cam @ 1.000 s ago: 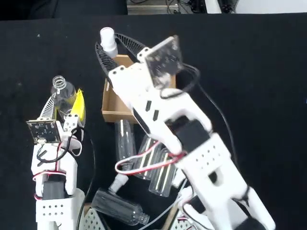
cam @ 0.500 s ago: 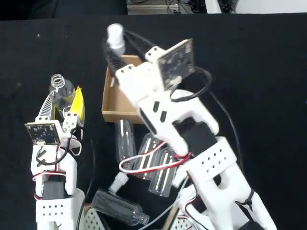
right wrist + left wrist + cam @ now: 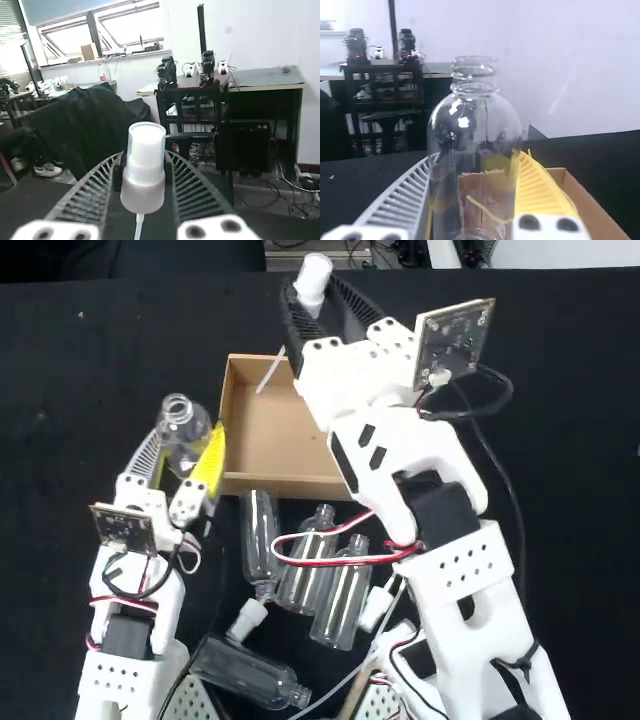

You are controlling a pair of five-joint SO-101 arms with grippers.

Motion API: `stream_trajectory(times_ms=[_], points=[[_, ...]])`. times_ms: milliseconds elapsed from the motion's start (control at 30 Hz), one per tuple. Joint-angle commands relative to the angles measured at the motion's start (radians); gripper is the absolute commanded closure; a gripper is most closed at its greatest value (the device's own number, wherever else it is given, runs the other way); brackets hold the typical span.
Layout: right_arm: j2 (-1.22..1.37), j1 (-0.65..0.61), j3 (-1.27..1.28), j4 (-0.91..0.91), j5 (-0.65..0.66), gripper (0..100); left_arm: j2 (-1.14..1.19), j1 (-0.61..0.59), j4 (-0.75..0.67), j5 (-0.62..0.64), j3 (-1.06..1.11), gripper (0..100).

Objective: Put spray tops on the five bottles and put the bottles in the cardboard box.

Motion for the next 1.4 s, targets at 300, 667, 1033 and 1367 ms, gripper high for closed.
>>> stream_trajectory(times_ms=[300, 667, 1033, 1367], points=[[-0.05, -0.028, -0.134, -0.037, -0.006, 98.7, 0.002, 0.189, 0.015, 0.009, 0.024, 93], [-0.228, -0.106, -0.039, -0.035, -0.002, 98.8, 0.002, 0.203, 0.015, 0.005, 0.024, 93], [-0.209, -0.167, -0.03, 0.063, 0.092, 98.8, 0.002, 0.203, 0.015, 0.005, 0.024, 93], [-0.213, -0.203, -0.025, 0.106, 0.132, 98.8, 0.002, 0.203, 0.015, 0.005, 0.024, 93]])
